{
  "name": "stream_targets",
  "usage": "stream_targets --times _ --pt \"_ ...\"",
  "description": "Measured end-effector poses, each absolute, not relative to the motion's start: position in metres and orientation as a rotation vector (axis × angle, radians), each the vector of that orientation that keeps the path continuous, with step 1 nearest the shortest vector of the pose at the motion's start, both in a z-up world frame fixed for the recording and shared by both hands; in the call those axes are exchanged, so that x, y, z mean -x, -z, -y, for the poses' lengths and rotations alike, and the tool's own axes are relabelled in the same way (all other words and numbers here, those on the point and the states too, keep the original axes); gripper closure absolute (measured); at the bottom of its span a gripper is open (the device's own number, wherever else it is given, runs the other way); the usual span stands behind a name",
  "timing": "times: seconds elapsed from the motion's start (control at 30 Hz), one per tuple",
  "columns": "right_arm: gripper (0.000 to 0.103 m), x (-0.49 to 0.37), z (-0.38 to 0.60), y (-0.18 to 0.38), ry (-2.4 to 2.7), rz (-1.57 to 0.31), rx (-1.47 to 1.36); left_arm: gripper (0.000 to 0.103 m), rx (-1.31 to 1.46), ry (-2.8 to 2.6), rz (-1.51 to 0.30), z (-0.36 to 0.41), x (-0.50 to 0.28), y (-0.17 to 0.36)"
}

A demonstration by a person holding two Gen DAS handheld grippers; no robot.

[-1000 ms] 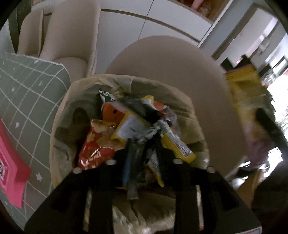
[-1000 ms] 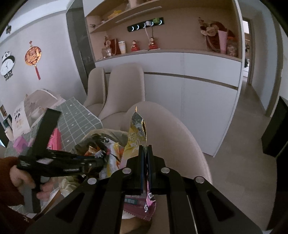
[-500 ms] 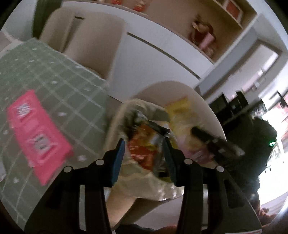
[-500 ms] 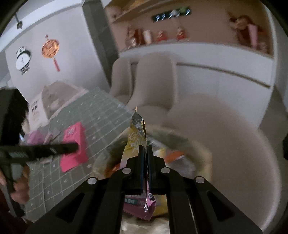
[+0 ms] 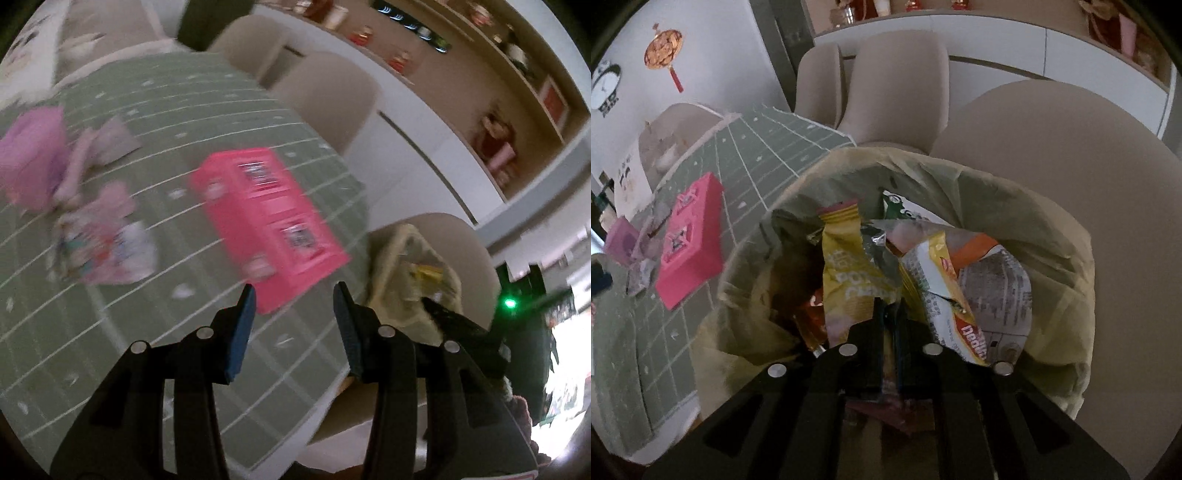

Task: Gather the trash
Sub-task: 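Move both tools back over the table toward the pink items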

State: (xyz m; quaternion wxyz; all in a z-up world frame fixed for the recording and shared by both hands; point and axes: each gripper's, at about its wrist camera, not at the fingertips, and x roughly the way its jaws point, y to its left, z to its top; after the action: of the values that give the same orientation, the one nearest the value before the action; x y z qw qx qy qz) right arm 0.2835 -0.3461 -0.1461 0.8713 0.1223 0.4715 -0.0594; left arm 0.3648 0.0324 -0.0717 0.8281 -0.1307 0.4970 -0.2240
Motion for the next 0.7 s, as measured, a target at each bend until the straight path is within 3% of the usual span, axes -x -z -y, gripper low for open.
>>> stream_targets --times 0.07,0.23,0.3,0.7 --pt "0.093 -0.281 0.342 0.140 0.129 -0.967 -0.246 0.062 0.284 0.452 -1.053 -0.050 -0.359 0.073" --pt "0.067 -0.267 0.333 0.121 0.173 -0.901 -0.201 0.062 0.281 0.394 -1.022 -0.092 -0.350 0.069" --pt "0.063 -0.262 0.332 0.113 0.191 -0.879 -0.201 0.062 0.297 0.372 -1.004 -0.111 -0.349 0.067" --pt "0.063 -0.260 0.277 0.060 0.116 -0.751 -0.159 0.061 0.315 0.215 -0.952 -0.195 -0.340 0.074"
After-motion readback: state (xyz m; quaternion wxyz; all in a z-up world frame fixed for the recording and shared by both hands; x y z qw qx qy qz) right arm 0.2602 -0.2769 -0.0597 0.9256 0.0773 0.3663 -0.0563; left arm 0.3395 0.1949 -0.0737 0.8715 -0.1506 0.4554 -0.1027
